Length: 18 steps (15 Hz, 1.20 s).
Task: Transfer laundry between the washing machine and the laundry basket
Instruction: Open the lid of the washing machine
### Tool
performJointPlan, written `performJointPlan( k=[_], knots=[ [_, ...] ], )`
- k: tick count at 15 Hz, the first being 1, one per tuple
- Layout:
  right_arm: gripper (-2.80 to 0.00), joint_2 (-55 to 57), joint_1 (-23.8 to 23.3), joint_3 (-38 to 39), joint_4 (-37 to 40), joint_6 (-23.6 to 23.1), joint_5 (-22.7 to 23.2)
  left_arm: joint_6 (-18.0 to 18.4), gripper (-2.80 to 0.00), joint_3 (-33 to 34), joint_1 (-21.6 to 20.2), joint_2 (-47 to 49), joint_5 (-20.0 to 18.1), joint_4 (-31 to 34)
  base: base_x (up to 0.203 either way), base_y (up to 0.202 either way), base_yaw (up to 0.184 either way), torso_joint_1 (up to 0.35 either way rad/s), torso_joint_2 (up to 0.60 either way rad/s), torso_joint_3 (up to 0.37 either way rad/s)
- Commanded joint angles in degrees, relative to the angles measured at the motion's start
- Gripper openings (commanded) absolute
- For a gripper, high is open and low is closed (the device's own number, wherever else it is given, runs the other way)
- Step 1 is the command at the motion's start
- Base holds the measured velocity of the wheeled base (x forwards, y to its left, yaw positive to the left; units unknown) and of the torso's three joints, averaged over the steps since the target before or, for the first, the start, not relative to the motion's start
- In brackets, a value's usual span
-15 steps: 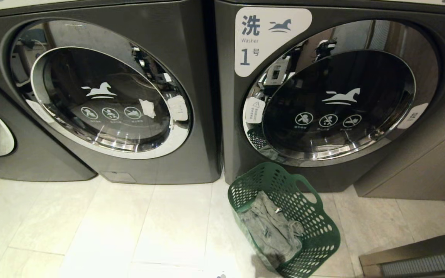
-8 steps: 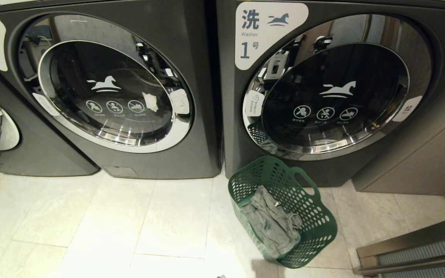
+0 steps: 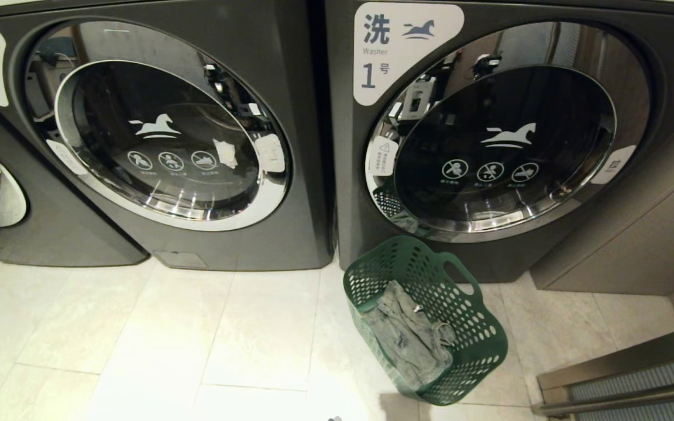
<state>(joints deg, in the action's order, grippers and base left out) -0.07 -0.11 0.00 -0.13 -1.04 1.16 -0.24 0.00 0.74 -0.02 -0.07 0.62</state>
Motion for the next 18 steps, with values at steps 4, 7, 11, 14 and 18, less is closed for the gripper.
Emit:
performJointPlan(
  k=[4, 7, 11, 14, 18],
  knots=[
    [-2.80, -0.01, 0.02, 0.00, -0.04, 0.07, -0.02, -0.02, -2.80, 0.09, -0.04, -0.15, -0.01, -0.01, 0.000, -0.177, 0.000, 0.002, 0.00, -0.001],
    [-2.80, -0.01, -0.05, 0.00, -0.04, 0.07, 0.07, -0.02, -2.80, 0.07, -0.10, -0.07, -0.01, -0.01, 0.000, -0.182, 0.001, 0.004, 0.00, 0.005],
    [-2.80, -0.01, 0.02, 0.00, 0.05, 0.33, -0.02, -0.02, -2.80, 0.09, -0.04, -0.15, -0.01, -0.01, 0.000, -0.025, 0.001, 0.001, 0.00, 0.001],
    [-2.80, 0.02, -0.03, 0.00, 0.05, 0.33, -0.02, -0.02, -2.80, 0.01, -0.04, -0.12, -0.01, -0.01, 0.000, 0.000, 0.000, 0.000, 0.00, 0.000],
    [-2.80, 0.01, -0.03, 0.00, 0.05, 0.33, -0.02, -0.02, -2.80, 0.04, -0.04, -0.15, -0.01, -0.01, 0.000, 0.000, 0.000, 0.000, 0.00, 0.000]
  ],
)
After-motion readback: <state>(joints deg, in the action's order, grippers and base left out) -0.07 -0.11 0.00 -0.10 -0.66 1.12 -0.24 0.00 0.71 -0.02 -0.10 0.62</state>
